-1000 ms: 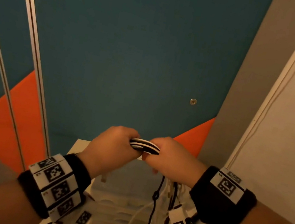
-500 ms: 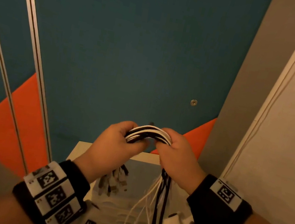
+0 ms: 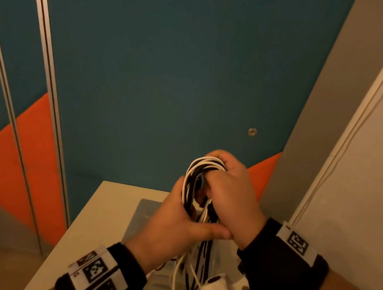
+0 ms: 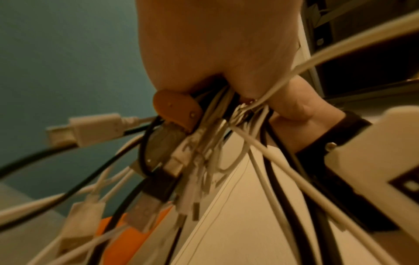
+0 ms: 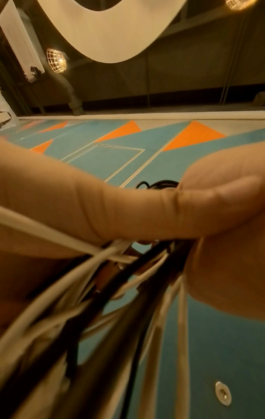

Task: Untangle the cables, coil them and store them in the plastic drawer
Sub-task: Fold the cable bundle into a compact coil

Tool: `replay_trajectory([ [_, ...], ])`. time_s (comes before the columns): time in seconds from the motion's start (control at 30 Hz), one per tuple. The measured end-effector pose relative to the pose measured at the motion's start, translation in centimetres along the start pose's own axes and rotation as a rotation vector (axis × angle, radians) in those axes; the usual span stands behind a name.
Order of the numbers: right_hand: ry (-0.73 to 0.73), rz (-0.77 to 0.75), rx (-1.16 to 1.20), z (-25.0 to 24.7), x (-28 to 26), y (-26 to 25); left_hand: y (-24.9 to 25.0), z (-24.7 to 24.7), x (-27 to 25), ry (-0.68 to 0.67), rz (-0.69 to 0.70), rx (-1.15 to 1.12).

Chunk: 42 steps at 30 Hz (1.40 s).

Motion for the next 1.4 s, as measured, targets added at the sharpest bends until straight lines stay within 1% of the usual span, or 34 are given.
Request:
replay_trajectory([
  [0.07,-0.031,-0.001,-0.015,0.0,-0.2,0.0,0.0,0.2,-0.2,-0.011,0.005,0.032],
  [0.17,-0.068,0.03,-0.014,0.3,-0.5,0.3,0.0,0.5,-0.3,0.026,0.041,0.109],
  [0.3,-0.08,0.069,0.006,0.7,-0.7,0.5,-0.5,0.9,-0.3,0.071,0.019,0.044],
  [0.4,-0.104,0.063,-0.013,0.7,-0.9,0.6,-0.1,1.2,-0.4,0.104,0.013,0.009],
  [0.47,-0.108,0.062,-0.04,0.5,-0.9,0.8,0.0,1.3,-0.4,0.084,-0.002,0.01],
  [0.6,-0.103,0.059,-0.159,0.0,-0.8,1.6,-0.9,0.9,-0.4,0.057,-0.083,0.078],
  [0.67,-0.128,0.023,-0.196,-0.2,-0.7,1.7,-1.5,0.5,-0.2,0.062,-0.103,0.106],
  [0.77,-0.187,-0.099,-0.242,-0.8,-0.4,1.8,-2.1,0.0,0.0,0.085,-0.07,0.141],
  [0.9,-0.33,-0.293,-0.447,-2.0,-0.5,1.0,-2.3,-0.7,0.0,0.079,-0.038,0.155],
  [0.97,-0.342,-0.367,-0.56,-2.3,-0.7,1.0,-2.2,-0.9,0.0,0.066,-0.02,0.173],
  [1.0,-0.328,-0.359,-0.582,-2.3,-0.7,1.2,-2.2,-1.0,0.0,0.064,-0.013,0.18],
  [1.07,-0.322,-0.295,-0.532,-2.3,-0.8,1.9,-2.1,-1.2,-0.1,0.08,-0.023,0.198],
  [1.17,-0.322,-0.208,-0.341,-1.7,-1.3,3.3,-2.0,-1.4,-0.2,0.099,-0.043,0.193],
  [1.27,-0.282,-0.127,-0.207,-1.4,-1.9,4.0,-2.0,-1.5,-0.1,0.126,-0.012,0.145],
  [1.4,-0.23,-0.095,-0.141,-1.0,-2.4,4.6,-2.0,-1.5,-0.1,0.139,0.002,0.147],
])
Point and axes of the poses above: each hand's wrist, its own x-axis towards the middle knuckle, its own z-axis out of the palm, y = z × x, the point moved 1 cm from there along x, towards the middle knuckle, and after that the axes turned 3 degrees about x, right-handed, at the moved point
